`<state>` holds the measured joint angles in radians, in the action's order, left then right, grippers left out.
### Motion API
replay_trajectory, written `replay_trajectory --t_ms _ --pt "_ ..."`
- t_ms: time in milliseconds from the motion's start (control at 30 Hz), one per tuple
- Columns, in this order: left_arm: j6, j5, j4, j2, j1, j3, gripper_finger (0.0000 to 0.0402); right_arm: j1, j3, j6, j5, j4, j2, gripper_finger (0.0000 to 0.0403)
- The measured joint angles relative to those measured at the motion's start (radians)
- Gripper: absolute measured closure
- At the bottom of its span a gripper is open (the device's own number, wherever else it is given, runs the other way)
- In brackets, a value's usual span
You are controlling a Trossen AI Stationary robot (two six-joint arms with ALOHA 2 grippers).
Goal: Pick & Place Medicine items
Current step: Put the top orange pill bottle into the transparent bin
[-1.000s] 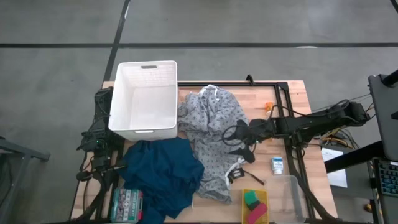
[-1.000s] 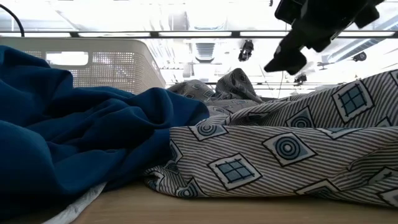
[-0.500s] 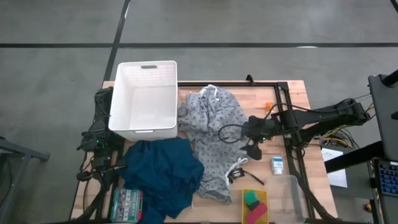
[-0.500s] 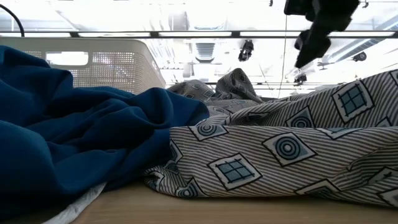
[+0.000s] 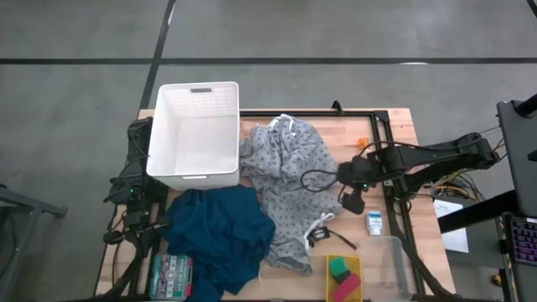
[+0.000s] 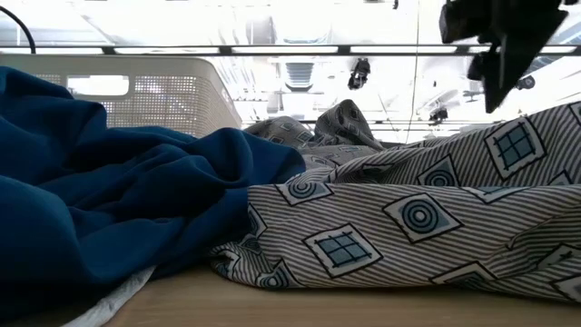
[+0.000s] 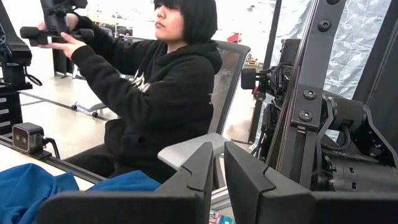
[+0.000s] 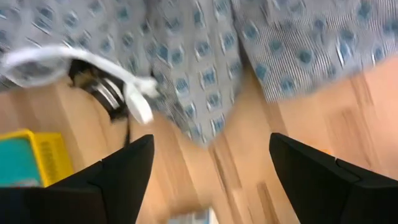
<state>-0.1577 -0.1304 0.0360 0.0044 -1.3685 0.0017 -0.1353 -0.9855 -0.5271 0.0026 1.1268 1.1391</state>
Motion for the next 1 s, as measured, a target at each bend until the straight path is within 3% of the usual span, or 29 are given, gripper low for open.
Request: replay_trajectory --t_ms 233,600,1000 --pt "0.0 0.0 0.0 0.0 0.0 0.0 0.0355 0.055 0.023 -0.004 0.001 0.176 0.01 0.0081" --pt "0.0 0.0 0.0 0.0 0.0 0.0 0.0355 0.139 0.106 0.033 0.025 0.168 0.015 0.0086" --pt "0.0 0.0 0.0 0.0 0.0 0.0 0.0354 0.14 0.174 0.073 0.057 0.126 0.018 0.0066"
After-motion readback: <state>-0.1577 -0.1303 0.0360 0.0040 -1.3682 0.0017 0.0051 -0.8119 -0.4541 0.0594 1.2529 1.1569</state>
